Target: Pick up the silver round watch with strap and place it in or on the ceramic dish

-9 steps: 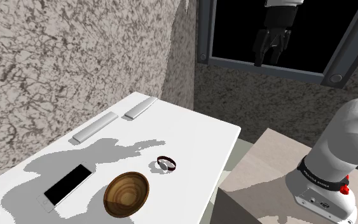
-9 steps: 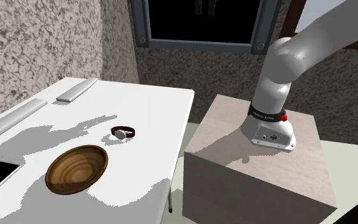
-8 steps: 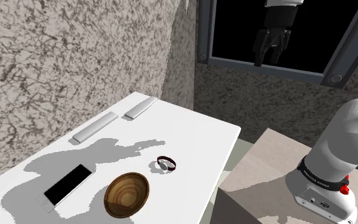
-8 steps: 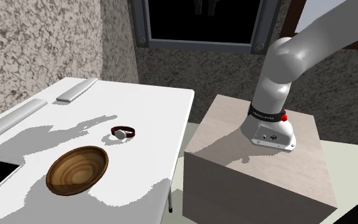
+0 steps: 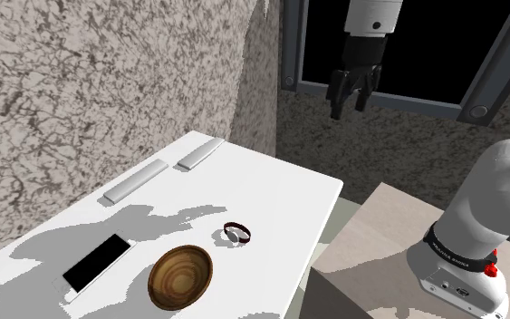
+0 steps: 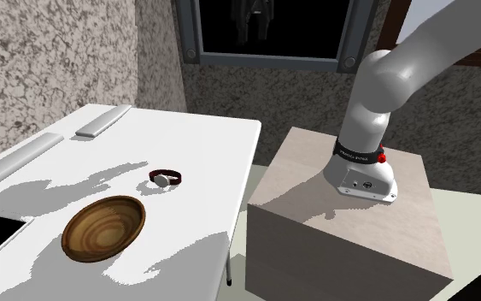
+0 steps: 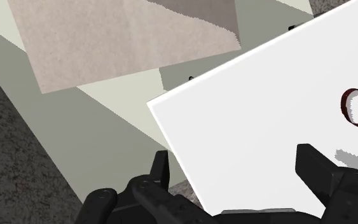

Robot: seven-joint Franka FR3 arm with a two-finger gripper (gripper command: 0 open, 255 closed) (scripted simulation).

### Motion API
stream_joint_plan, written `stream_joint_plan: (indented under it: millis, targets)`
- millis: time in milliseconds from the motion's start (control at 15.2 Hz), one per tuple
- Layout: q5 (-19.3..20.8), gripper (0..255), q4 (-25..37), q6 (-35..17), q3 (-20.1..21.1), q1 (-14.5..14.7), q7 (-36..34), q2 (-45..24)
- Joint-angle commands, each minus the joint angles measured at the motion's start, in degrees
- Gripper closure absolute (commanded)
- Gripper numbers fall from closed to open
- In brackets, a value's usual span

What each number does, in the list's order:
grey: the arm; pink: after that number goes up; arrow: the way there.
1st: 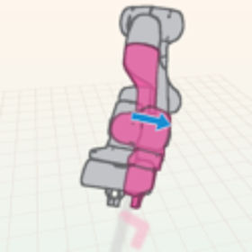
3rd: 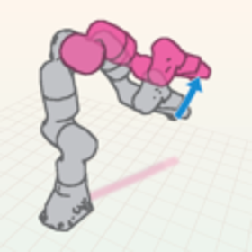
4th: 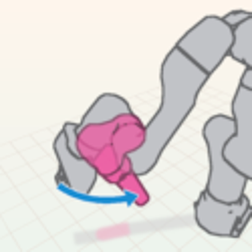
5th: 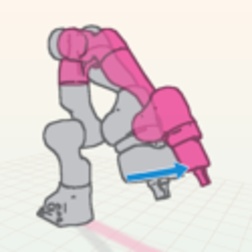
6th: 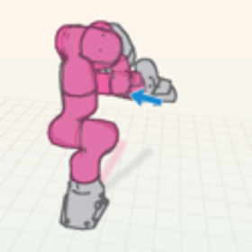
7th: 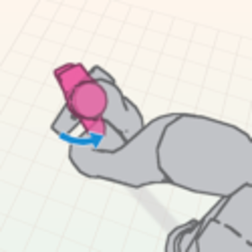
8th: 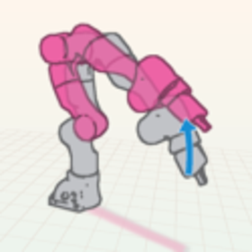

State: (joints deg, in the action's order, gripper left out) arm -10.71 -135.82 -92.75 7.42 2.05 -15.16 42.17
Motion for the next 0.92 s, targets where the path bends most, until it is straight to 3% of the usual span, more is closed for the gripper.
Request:
stream_joint_plan:
  millis: [0, 462, 858]
  targets:
    - [-0.84, 0, -0.06, -2.98, 2.77, 0.78, -1.9, -2.18]
    - [-1.76, 0, 1.03, -12.61, 12.24, 2.67, -8.73, -10.83]
    - [1.01, 0, 4.66, -20.15, 20.48, 2.93, -15.95, -20.99]
